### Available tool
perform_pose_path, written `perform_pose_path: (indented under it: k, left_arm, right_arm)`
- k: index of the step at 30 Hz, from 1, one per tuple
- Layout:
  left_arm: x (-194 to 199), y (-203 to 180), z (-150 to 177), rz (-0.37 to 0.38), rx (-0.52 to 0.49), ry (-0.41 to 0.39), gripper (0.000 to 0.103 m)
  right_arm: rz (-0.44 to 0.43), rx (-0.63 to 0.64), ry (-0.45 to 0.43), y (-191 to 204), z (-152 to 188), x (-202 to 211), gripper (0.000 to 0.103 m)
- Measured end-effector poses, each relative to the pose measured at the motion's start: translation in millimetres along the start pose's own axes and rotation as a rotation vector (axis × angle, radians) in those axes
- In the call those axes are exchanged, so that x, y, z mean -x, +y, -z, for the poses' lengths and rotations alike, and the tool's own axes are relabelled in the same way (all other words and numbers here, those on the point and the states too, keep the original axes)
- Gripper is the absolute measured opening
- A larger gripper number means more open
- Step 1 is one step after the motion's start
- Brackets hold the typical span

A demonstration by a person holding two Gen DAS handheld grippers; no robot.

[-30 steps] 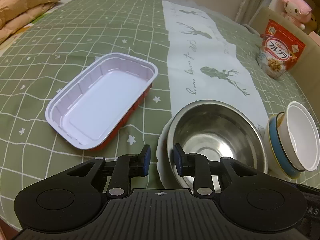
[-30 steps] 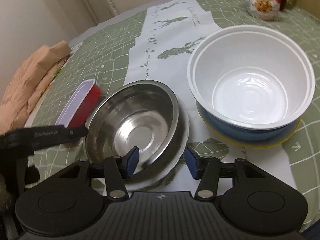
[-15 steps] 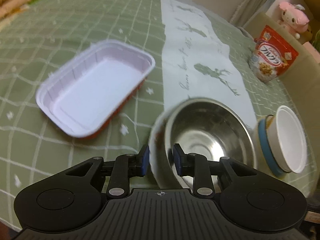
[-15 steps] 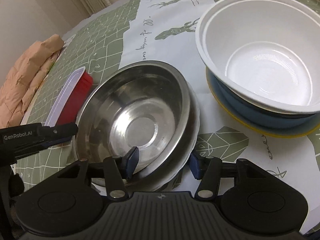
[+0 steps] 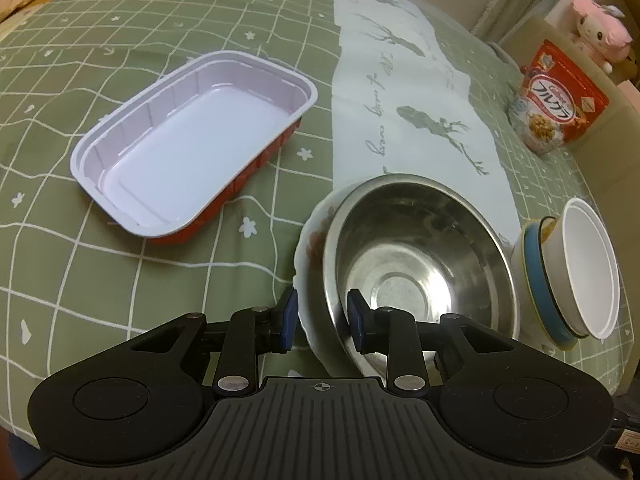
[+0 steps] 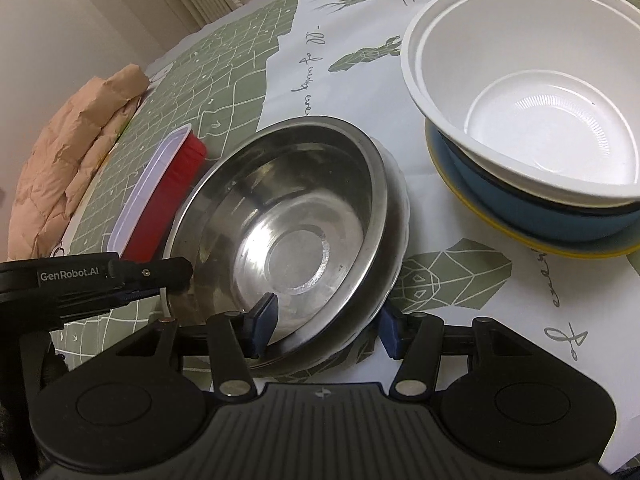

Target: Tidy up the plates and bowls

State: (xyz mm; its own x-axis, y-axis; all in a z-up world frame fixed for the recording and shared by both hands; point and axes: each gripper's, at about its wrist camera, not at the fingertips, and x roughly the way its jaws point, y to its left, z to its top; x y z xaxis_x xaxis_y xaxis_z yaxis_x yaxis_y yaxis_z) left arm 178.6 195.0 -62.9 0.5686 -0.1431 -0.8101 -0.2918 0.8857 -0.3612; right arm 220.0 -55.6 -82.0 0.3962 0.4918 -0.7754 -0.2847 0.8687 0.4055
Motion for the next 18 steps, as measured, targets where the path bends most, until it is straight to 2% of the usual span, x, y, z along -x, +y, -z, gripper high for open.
perform_pose_path:
  k: [10, 15, 18]
  left_arm:
    - [-2.5, 1.8, -7.9, 0.007, 0.019, -0.008, 0.031]
    - [4.0, 1.8, -6.7, 0.023, 0.029, -0.009, 0.027]
    - [15.8, -4.5, -6.9, 0.009, 0.015, -0.04, 0.027]
  right_arm:
    - [-0.008, -0.008, 0.002, -0.4, -7.6, -7.7, 0.054]
    - [-0.027, -0.015, 0.009, -4.2, -6.4, -3.5, 0.054]
    - [-0.052, -0.018, 0.009, -8.2, -4.8, 3.6, 0.054]
